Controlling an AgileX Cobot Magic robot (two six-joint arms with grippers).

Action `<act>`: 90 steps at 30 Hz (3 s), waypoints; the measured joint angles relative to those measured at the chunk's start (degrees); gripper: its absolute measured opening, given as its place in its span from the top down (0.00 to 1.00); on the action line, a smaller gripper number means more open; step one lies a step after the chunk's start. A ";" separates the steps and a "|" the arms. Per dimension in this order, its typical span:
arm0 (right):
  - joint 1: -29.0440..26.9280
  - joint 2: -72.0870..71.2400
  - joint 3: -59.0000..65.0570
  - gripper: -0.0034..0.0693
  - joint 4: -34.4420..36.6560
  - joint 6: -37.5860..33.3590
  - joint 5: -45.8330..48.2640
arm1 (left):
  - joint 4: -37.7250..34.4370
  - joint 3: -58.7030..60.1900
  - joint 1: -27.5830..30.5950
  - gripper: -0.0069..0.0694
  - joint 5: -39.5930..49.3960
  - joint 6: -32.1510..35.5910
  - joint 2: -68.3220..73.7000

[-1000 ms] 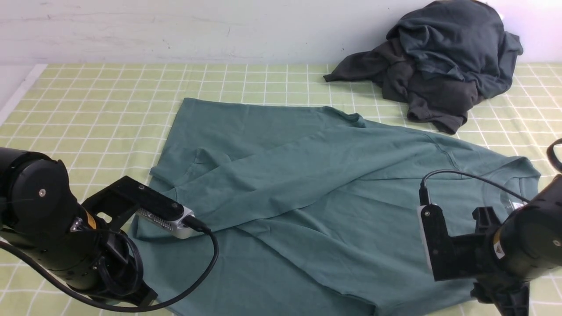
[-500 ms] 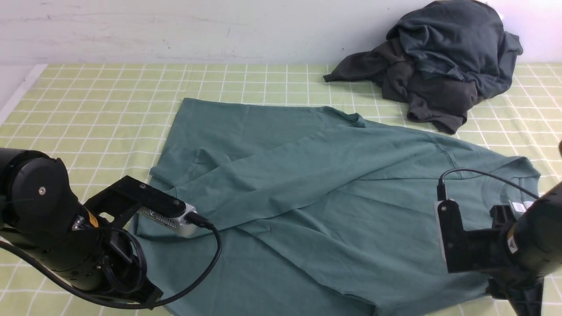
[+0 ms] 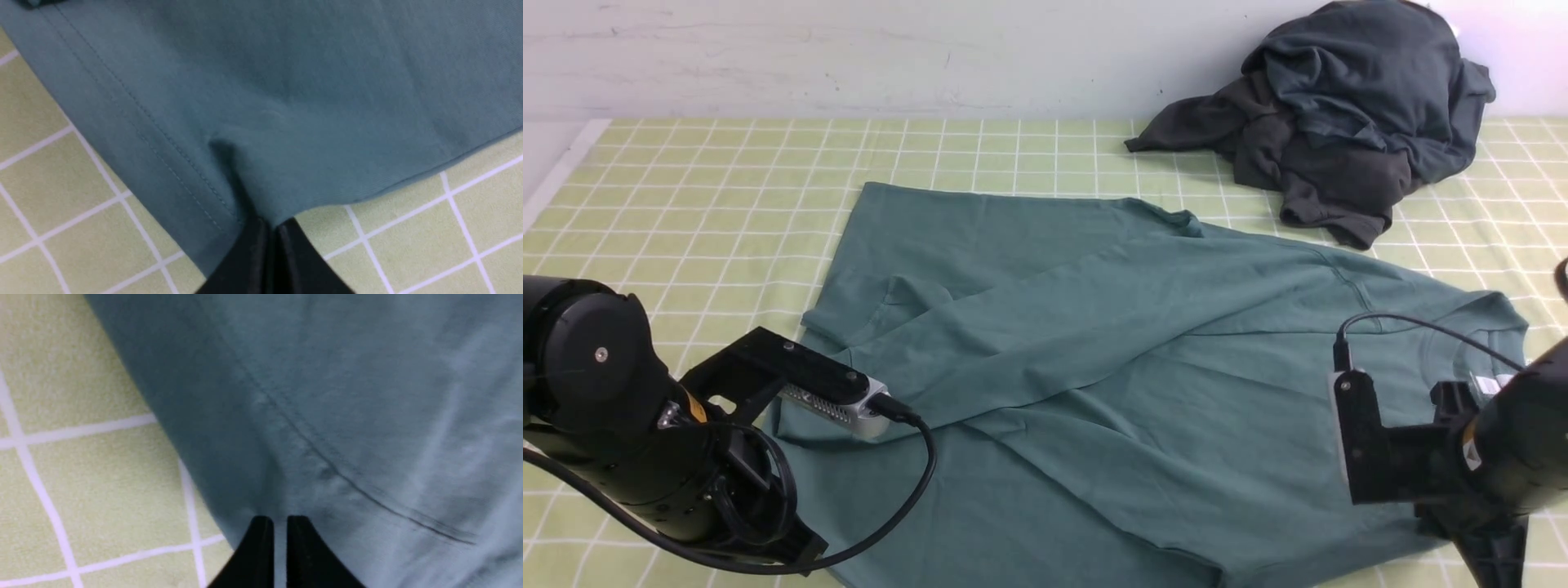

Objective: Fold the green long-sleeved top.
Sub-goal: Use both arms simultaneously to clamp the lower edge of the clothing fabric, then use both arms to drag the lower edge of the fabric forward and fold it over the upper edge

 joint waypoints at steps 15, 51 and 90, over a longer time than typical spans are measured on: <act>-3.46 -1.40 0.00 0.81 -0.89 5.86 1.17 | -1.29 0.00 0.00 0.91 -0.05 0.00 0.00; -3.80 -8.39 -9.98 0.96 -3.18 23.21 5.86 | 1.87 -5.91 5.99 0.91 -4.71 -10.70 -10.27; -12.29 39.54 -64.46 0.66 -3.24 39.60 -0.01 | 6.72 -88.03 13.01 0.54 -7.12 -18.46 63.80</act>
